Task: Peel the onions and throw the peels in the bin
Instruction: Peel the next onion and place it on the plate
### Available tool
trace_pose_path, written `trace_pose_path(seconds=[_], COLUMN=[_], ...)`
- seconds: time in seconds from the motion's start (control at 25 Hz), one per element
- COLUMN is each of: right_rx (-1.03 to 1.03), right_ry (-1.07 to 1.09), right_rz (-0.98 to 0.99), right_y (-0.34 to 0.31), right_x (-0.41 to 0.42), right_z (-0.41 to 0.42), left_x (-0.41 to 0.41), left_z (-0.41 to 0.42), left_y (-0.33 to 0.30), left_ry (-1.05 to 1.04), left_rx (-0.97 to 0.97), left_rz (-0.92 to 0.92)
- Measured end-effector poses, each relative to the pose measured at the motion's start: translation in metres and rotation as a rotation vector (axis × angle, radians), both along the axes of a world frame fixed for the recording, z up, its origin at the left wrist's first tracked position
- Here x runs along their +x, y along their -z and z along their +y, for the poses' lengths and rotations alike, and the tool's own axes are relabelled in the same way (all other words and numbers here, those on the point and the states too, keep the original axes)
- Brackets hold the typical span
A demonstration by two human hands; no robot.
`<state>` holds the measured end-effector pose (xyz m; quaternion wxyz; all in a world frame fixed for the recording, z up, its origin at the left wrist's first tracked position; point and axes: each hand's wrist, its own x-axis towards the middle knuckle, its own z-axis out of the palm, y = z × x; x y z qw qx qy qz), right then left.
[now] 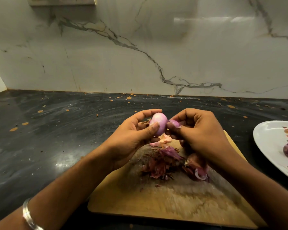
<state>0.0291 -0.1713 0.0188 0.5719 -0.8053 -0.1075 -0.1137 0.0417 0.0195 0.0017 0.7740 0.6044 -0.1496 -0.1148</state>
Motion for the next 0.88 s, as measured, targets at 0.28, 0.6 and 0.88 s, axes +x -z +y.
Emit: trace_pose_path(seconds=[0.28, 0.6, 0.88], right_rx=[0.150, -0.464, -0.241], right_ry=[-0.060, -0.097, 0.015], right_rz=[0.107, -0.159, -0.199], right_y=[-0.0047, -0.0022, 0.0008], right_x=[0.0009, -0.0068, -0.0026], right_z=[-0.0029, 0.0053, 0.0029], left_x=[0.0029, 0.0093, 0.0066], left_z=[0.0006, 0.0021, 0.0032], left_y=[-0.0023, 0.0016, 0.0049], left_ry=[0.007, -0.170, -0.136], left_rx=[-0.176, -0.106, 0.027], left_rz=[0.083, 0.035, -0.099])
